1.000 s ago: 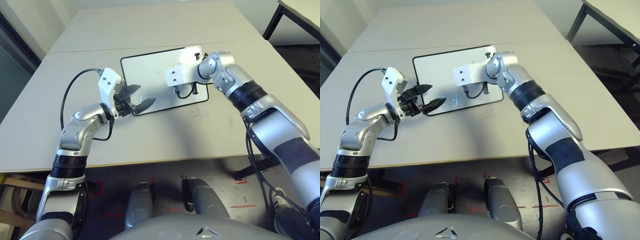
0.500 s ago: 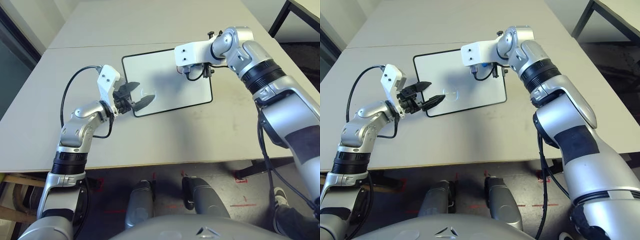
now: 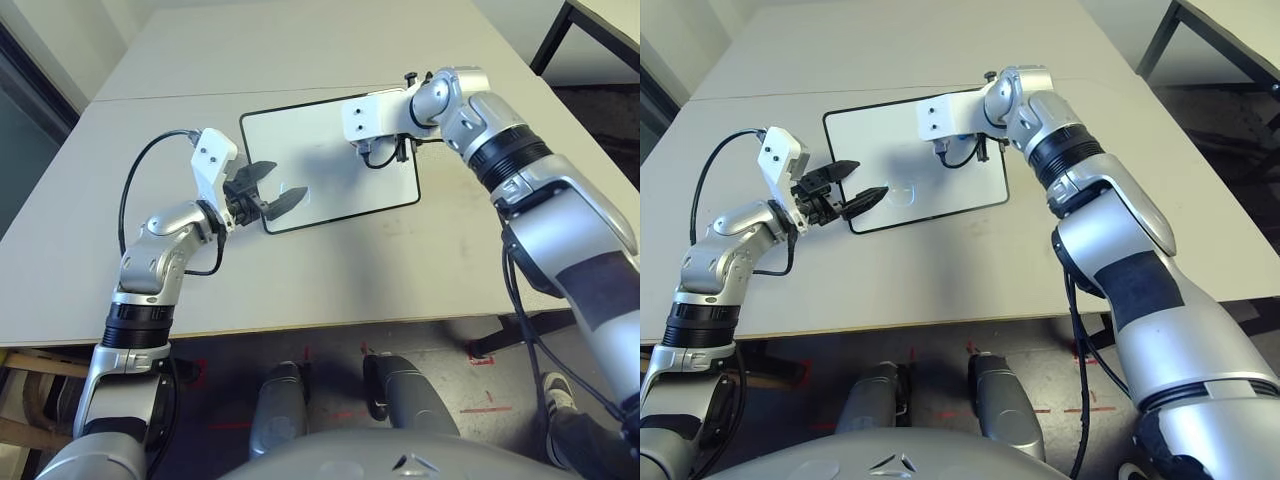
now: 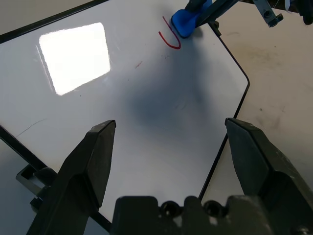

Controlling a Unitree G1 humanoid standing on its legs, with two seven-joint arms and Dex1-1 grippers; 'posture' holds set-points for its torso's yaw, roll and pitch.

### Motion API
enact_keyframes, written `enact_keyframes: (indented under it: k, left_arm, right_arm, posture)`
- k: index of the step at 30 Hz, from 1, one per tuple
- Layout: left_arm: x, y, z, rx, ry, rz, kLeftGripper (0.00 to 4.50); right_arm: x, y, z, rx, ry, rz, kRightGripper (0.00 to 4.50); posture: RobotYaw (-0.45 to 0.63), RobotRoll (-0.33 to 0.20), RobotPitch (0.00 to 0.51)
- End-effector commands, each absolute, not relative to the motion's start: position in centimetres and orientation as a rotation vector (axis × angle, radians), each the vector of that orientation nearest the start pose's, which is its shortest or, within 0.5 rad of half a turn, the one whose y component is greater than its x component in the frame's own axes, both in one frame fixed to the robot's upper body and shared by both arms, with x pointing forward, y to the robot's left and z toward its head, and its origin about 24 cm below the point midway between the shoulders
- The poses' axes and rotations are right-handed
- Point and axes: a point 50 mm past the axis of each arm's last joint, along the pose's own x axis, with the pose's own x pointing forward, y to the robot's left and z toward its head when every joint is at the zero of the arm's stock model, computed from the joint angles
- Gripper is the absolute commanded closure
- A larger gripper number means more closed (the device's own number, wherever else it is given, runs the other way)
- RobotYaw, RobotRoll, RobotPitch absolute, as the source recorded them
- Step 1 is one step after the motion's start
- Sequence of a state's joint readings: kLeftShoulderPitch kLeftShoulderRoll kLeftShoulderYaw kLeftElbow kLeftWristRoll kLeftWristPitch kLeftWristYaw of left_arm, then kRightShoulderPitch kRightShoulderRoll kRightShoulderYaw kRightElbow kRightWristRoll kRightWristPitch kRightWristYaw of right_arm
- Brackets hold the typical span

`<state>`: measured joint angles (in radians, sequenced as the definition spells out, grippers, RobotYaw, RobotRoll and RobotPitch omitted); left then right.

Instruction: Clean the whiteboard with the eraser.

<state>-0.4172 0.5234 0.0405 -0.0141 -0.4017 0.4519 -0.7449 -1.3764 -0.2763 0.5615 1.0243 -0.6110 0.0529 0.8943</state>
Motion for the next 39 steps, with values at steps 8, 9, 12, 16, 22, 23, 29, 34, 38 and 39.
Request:
enact_keyframes:
  k: [8, 9, 12, 16, 22, 23, 29, 34, 38, 39]
  left_arm:
    - [30.4, 19.7, 14.2, 0.110, 0.072, -0.742, 0.00]
    - [30.4, 19.7, 14.1, 0.109, 0.072, -0.741, 0.00]
    - [30.4, 19.7, 14.1, 0.107, 0.073, -0.741, 0.00]
    - [30.3, 19.6, 14.0, 0.102, 0.072, -0.739, 0.00]
    - [30.2, 19.5, 13.8, 0.097, 0.072, -0.737, 0.00]
    - [30.2, 19.4, 13.8, 0.096, 0.072, -0.737, 0.00]
    - [30.3, 19.2, 13.8, 0.092, 0.068, -0.740, 0.00]
    - [30.3, 19.1, 13.8, 0.091, 0.067, -0.745, 0.00]
    - [30.4, 19.0, 13.8, 0.091, 0.067, -0.748, 0.00]
    - [30.4, 19.0, 13.8, 0.091, 0.067, -0.749, 0.00]
  right_arm:
    - [40.6, -5.0, 21.1, -1.470, 0.284, 0.918, 4.38]
    - [40.6, -4.8, 21.1, -1.472, 0.282, 0.922, 4.38]
    - [40.6, -4.4, 21.1, -1.475, 0.280, 0.927, 4.38]
    - [40.6, -4.1, 21.2, -1.481, 0.275, 0.931, 4.38]
    - [40.7, -3.8, 21.6, -1.483, 0.264, 0.921, 4.38]
    - [40.7, -3.7, 21.7, -1.484, 0.262, 0.919, 4.38]
    - [40.9, -4.0, 22.1, -1.486, 0.259, 0.890, 4.38]
    - [41.1, -4.3, 22.5, -1.460, 0.254, 0.868, 4.38]
    - [41.0, -4.1, 22.8, -1.434, 0.249, 0.875, 4.38]
    - [41.0, -4.1, 22.8, -1.434, 0.249, 0.875, 4.38]
  posture:
    - [-0.01, 0.000, 0.084]
    - [-0.01, 0.000, 0.084]
    - [-0.01, 0.000, 0.083]
    - [0.00, 0.000, 0.083]
    - [0.00, 0.000, 0.082]
    - [0.00, 0.000, 0.081]
    - [0.00, 0.000, 0.077]
    - [0.00, 0.000, 0.076]
    - [0.00, 0.000, 0.076]
    - [-0.01, 0.000, 0.076]
